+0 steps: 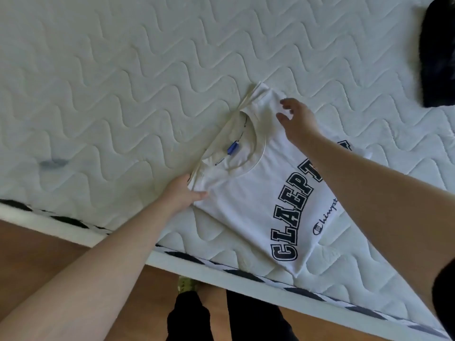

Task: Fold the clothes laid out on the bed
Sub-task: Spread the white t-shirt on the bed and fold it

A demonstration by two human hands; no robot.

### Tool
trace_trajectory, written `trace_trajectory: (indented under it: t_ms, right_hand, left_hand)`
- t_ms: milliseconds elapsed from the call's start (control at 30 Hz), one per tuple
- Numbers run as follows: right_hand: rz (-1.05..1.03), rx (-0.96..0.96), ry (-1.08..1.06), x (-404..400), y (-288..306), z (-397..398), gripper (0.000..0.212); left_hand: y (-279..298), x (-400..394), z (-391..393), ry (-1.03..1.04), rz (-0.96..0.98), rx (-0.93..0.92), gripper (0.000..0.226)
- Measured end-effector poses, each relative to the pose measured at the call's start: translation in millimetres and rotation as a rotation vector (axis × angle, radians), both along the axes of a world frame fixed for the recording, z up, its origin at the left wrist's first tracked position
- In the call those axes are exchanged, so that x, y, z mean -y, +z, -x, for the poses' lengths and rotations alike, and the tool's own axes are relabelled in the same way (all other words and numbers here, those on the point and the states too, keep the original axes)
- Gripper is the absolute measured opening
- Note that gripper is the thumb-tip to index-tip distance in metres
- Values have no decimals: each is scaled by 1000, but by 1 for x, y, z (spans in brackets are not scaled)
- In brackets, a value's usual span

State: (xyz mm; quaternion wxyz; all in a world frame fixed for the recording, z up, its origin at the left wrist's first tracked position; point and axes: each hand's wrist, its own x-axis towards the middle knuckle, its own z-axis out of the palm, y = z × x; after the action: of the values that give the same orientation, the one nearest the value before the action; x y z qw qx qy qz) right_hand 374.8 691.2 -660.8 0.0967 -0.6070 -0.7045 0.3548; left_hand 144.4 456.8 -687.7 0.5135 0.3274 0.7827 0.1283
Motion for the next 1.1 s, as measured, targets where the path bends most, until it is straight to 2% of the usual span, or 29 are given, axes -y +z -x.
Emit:
trace_trajectory:
  t_ms: [67, 167, 367, 467, 567, 700, 800, 900, 1100]
  right_hand:
    - [-33, 106, 111, -27, -4, 18, 44]
    - [49, 235, 243, -59, -13, 38, 55]
    - [119, 260, 384, -93, -21, 60, 72]
    - [160, 321, 381, -105, -21, 63, 63]
    - [136, 415, 515, -108, -20, 60, 55]
    - [136, 362, 573, -107, -16, 49, 46]
    - [51, 329, 521, -100, -9, 39, 33]
    - [-23, 233, 444, -86, 11, 24, 32]
    - [-144, 75, 269, -41, 80, -30, 17]
  left_hand:
    - [-3, 0, 2, 7, -8, 11, 50]
    - [-7, 2, 6, 50, 9, 43, 33]
    - [-16, -3, 6, 79, 63, -5, 28]
    - [-18, -4, 9, 104, 94, 28, 29]
    - [-20, -4, 7, 126, 93, 34, 28]
    - [-22, -1, 2, 140, 55, 16, 18]
    - [-18, -2, 3, 129, 64, 15, 21]
    - [-9, -4, 7, 100, 75, 24, 25]
    - [53, 4, -5, 75, -58, 42, 24]
